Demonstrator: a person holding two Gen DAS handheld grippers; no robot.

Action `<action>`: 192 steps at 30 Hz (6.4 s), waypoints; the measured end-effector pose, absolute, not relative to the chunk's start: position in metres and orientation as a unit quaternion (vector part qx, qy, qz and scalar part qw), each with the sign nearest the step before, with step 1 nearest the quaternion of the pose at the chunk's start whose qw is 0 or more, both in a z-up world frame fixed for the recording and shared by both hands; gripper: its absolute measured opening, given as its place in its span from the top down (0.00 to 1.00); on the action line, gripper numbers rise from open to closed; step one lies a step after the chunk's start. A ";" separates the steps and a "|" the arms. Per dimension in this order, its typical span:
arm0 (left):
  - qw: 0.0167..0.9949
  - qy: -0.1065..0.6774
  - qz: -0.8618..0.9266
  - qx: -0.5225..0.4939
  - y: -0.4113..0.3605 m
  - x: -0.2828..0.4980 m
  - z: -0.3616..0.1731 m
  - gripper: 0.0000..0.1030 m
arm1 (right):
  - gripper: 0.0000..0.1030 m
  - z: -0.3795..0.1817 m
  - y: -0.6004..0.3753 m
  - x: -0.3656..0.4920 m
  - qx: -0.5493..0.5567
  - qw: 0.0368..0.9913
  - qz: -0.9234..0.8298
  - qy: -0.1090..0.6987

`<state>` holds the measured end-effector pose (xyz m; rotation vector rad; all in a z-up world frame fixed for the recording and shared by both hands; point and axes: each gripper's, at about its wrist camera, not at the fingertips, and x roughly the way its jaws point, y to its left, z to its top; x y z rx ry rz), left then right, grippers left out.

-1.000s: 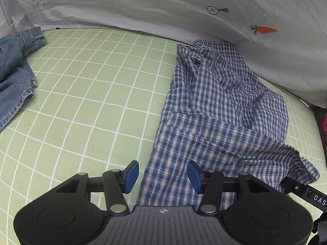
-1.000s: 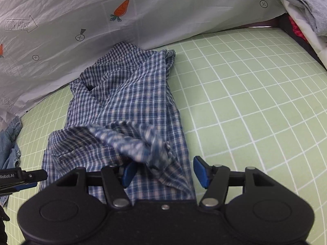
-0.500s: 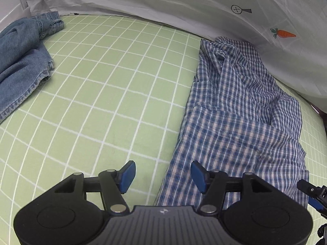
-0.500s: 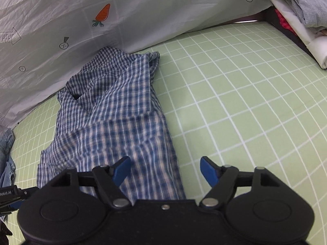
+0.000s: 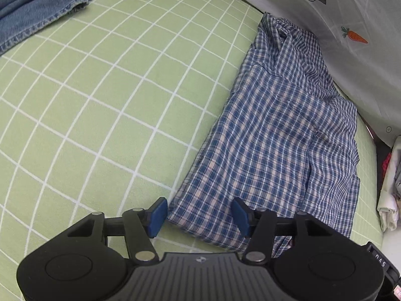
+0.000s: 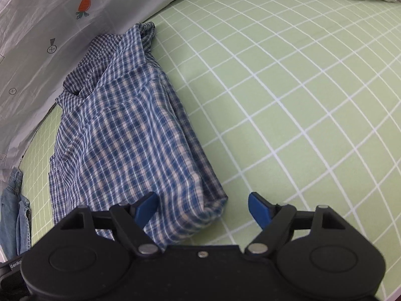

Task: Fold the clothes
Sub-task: 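Fold the hem up toward the collar with both grippers and release, then grasp the folded shirt edge with both grippers and fold it over again, then grasp the folded shirt bundle with both grippers, then lift the folded shirt with both grippers and carry it to the clothes stack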

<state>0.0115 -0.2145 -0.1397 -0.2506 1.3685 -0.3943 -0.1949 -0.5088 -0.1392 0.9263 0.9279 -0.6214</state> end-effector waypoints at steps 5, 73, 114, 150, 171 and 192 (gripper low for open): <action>0.751 0.621 -0.182 -0.134 -0.207 0.007 -0.143 0.81 | 0.62 -0.147 -0.511 -0.200 0.463 0.750 -0.242 0.406; 0.898 0.377 -0.207 -0.091 -0.388 0.153 -0.045 0.16 | 0.15 -0.089 -0.662 0.005 0.338 0.871 -0.163 0.316; 0.792 0.535 -0.267 -0.123 -0.391 0.126 -0.119 0.84 | 0.55 -0.135 -0.566 0.033 0.306 0.851 0.028 0.426; 0.728 0.530 -0.430 -0.064 -0.421 -0.166 -0.036 0.84 | 0.58 -0.040 -0.562 -0.333 0.335 0.866 -0.130 0.349; 0.749 0.376 -0.536 -0.100 -0.784 -0.189 0.055 0.83 | 0.58 0.069 -0.920 -0.369 0.188 0.951 -0.146 0.197; 0.845 0.340 -0.406 -0.074 -0.910 -0.074 0.009 0.11 | 0.04 0.016 -1.062 -0.241 0.027 0.928 -0.336 0.161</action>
